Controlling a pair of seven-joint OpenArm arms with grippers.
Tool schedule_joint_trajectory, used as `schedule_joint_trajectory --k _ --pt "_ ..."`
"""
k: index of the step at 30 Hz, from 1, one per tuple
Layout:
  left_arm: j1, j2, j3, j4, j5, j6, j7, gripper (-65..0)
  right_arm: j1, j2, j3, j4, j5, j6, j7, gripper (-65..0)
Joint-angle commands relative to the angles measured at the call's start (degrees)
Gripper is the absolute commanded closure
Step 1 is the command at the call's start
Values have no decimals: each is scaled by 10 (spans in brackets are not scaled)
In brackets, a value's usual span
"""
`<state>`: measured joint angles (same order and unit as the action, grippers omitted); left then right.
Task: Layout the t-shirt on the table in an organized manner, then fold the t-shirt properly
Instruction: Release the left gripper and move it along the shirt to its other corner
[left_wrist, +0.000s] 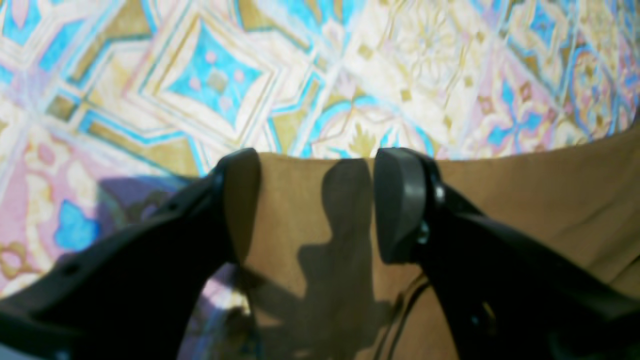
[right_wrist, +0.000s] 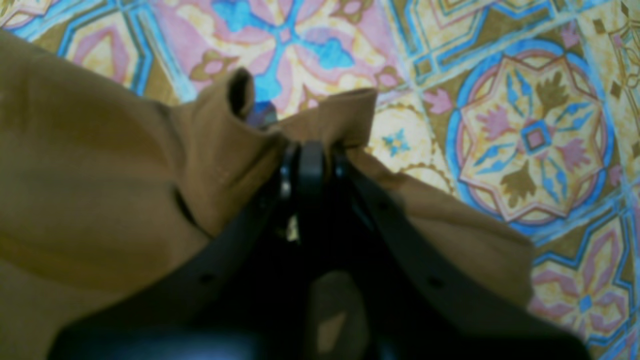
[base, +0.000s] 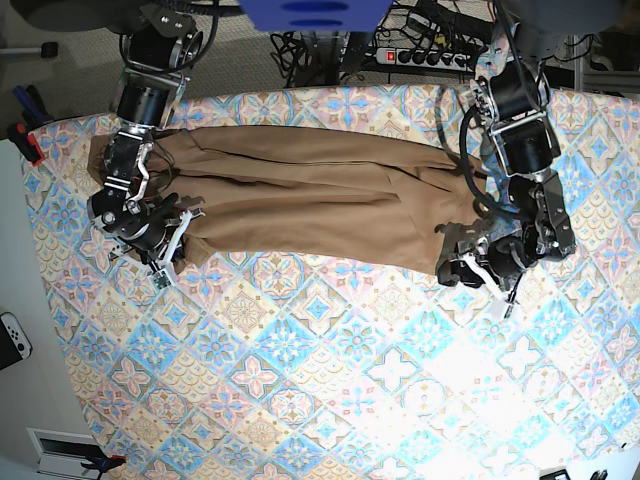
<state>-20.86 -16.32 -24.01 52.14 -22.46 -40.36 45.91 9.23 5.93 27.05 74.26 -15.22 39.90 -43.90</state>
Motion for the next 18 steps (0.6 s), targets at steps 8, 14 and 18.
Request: schedule_joint_trajectory --k 8,14,18 --pt "-7 15 3 -2 89 4 8 -60 4 8 2 6 -18 1 -20 0" --pt "-7 23 2 -1 128 4 10 0 6 8 2 27 -18 1 -20 0" --pt "-7 23 -1 1 126 4 9 0 6 8 2 75 -18 1 -20 0"
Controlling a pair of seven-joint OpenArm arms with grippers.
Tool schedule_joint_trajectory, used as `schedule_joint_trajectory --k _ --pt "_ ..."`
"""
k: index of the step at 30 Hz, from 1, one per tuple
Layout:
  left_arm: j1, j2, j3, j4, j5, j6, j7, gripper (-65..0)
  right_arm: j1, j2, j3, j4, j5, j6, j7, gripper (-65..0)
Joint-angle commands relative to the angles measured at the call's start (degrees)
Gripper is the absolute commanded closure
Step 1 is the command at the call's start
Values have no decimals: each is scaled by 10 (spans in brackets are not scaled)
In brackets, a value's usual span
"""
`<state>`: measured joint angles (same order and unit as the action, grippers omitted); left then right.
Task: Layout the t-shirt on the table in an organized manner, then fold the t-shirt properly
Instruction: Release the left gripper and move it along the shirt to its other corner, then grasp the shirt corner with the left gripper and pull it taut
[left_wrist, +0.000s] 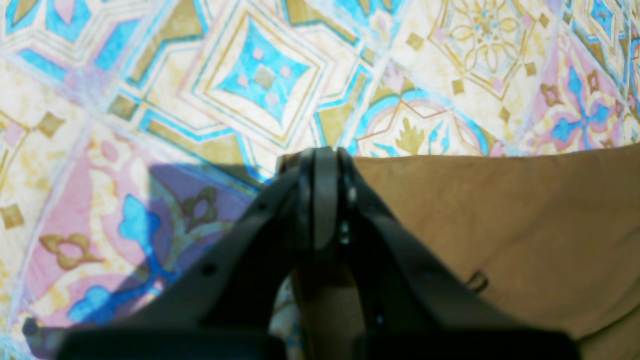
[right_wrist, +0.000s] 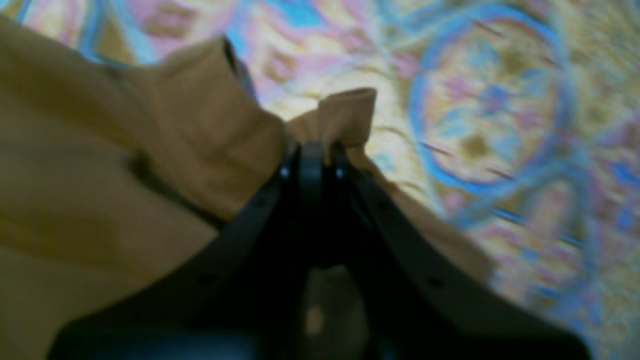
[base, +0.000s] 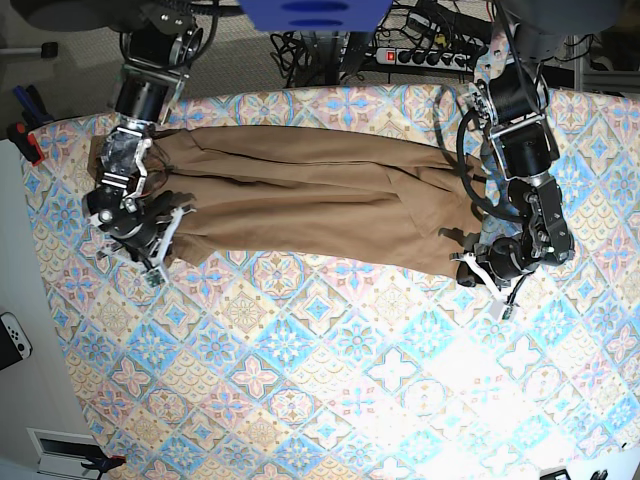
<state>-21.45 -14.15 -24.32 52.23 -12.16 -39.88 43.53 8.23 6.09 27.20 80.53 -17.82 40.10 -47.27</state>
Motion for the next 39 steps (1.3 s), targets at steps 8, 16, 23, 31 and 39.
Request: schedule_joint_trajectory --k 8,16,23,31,39 --pt "41 19 -48 152 22 -1 36 0 18 6 1 58 8 -1 13 0" --pt "104 42 -48 314 22 -1 36 0 18 6 44 65 9 -1 17 0" --pt "124 36 -48 340 -35 -1 36 0 18 6 59 108 10 -1 15 0" --pt "125 37 -50 337 -37 -1 36 0 17 6 60 122 10 -1 14 0" --pt "80 42 -48 331 -34 -1 31 -185 16 6 58 122 10 -1 14 0"
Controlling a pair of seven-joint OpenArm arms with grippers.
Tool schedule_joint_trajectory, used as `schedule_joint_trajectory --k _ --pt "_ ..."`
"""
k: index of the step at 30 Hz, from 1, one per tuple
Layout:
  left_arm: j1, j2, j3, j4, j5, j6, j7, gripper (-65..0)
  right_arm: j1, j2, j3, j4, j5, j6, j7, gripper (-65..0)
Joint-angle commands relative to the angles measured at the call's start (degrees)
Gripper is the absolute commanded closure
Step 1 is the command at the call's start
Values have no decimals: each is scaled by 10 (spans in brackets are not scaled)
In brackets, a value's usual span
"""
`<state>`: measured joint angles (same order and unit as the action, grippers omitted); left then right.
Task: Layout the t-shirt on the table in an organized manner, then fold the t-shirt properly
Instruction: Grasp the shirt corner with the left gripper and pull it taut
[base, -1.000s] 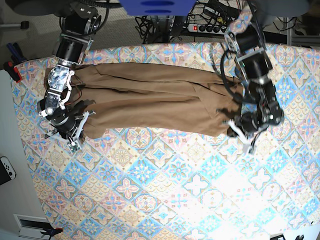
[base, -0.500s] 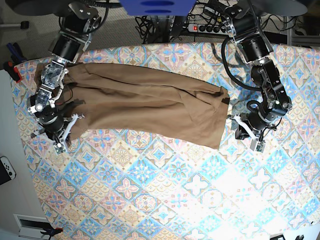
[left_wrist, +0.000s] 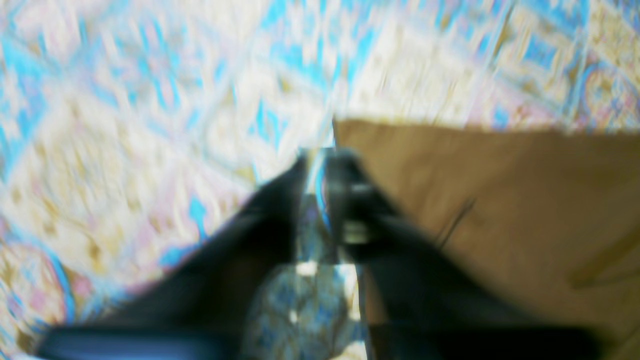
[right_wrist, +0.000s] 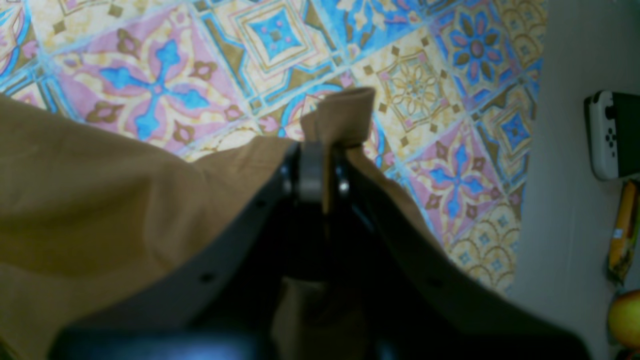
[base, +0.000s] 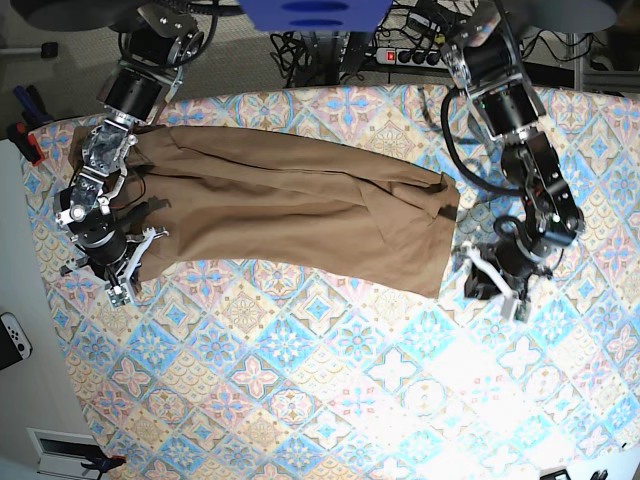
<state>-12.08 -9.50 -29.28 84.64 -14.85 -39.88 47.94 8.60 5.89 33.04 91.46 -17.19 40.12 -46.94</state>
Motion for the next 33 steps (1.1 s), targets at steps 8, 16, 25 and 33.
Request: schedule_joint_trajectory --k 8,16,25,33 --pt "-128 -22 5 -201 7 -1 -37 -357 11 7 0 38 4 -1 10 0" --pt "-165 -8 70 -364 90 -1 -164 -311 9 7 2 41 2 -1 10 0" --pt "-136 0 71 -365 91 -1 -163 -159 0 7 0 41 2 -1 10 0" --pt "-91 -9 71 -365 91 -1 -163 0 0 7 0 41 2 -1 10 0"
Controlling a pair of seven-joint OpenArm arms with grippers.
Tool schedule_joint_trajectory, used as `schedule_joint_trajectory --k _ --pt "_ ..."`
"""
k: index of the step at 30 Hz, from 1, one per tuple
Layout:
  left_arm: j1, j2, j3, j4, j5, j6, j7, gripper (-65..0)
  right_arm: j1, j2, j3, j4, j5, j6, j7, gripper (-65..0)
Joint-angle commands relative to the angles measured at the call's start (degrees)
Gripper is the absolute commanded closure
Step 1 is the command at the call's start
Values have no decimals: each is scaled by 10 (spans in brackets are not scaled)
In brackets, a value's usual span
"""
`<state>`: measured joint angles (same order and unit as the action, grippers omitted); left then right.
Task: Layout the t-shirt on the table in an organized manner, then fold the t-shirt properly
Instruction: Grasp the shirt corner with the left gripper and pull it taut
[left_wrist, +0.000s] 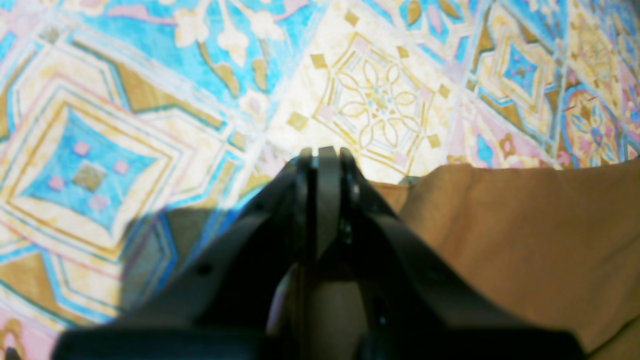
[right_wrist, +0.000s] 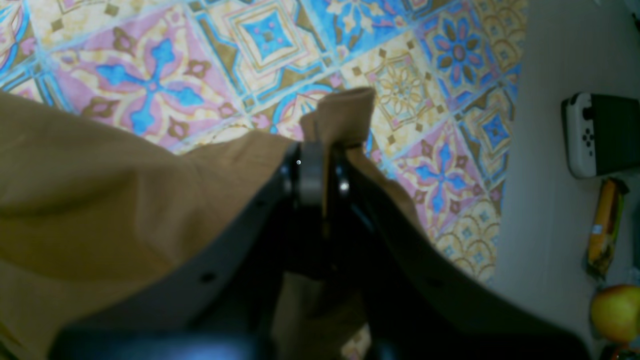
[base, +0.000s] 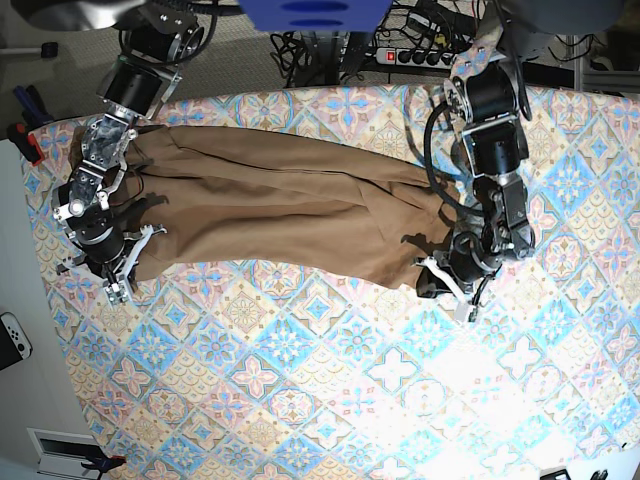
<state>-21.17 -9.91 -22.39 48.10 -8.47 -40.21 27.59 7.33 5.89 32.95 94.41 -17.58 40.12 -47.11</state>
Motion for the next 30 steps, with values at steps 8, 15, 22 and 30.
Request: schedule_joint_trajectory --k 8,15,22,30 --pt "-1 -8 -1 36 -15 2 75 0 15 7 3 12 7 -1 12 0" --pt "4 -7 -1 219 -95 2 215 0 15 -3 4 24 9 -1 14 0" --pt "11 -7 -1 299 -107 2 269 0 15 -33 5 76 9 -1 15 0" --pt "18 -7 0 306 -102 2 266 0 15 -34 5 76 8 -1 15 0"
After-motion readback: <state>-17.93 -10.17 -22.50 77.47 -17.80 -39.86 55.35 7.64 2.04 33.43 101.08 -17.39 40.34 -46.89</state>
